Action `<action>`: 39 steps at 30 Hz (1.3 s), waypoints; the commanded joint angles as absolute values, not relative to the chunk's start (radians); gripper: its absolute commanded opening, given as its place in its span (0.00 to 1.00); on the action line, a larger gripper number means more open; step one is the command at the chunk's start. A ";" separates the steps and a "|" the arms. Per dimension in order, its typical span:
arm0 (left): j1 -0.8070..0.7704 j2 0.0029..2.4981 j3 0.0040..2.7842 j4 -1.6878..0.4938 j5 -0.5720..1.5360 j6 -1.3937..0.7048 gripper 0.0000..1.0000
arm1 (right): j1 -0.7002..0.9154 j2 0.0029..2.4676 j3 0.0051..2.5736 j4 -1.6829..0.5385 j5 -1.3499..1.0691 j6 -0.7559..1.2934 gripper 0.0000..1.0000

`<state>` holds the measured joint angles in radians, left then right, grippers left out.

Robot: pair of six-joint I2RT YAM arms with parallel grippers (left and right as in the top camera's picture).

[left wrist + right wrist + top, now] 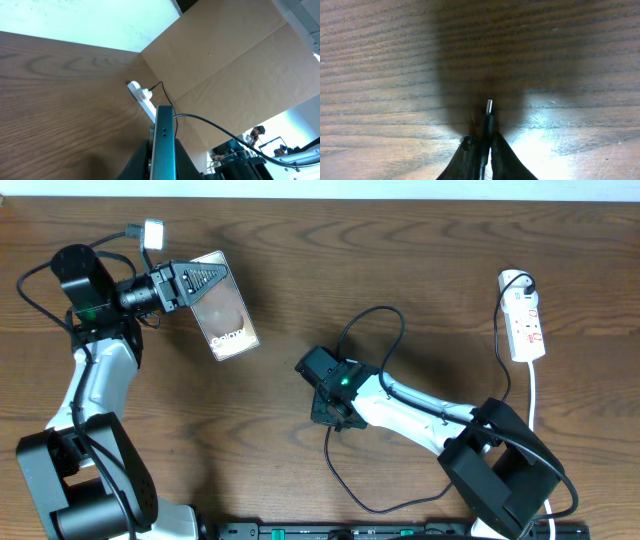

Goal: Plug charger to phone and switch on socket
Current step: 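Lower the right gripper onto the black cable's USB-C end and grasp it, then lift the cable end with the right gripper toward the phone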

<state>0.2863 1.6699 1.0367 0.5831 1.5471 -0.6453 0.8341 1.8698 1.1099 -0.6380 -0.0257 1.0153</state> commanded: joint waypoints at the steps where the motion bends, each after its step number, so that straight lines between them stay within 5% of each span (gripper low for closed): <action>1: 0.287 1.655 1.037 0.587 1.573 -0.627 0.07 | 0.824 1.899 1.101 -0.639 -0.007 1.024 0.01; 13: 0.287 1.655 1.037 0.588 1.573 -0.628 0.07 | 0.731 1.898 1.102 -0.634 -0.214 0.892 0.01; 27: 0.287 1.655 1.038 0.588 1.562 -0.629 0.07 | 0.568 1.898 1.101 -0.260 -1.308 0.189 0.01; 39: 0.287 1.655 1.038 0.591 1.359 -0.937 0.07 | 0.571 1.898 1.101 0.028 -1.304 0.301 0.01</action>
<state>0.2863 1.6699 1.0367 0.5827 1.4246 -0.8062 0.5686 1.8915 1.1015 0.0105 -1.2617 0.2855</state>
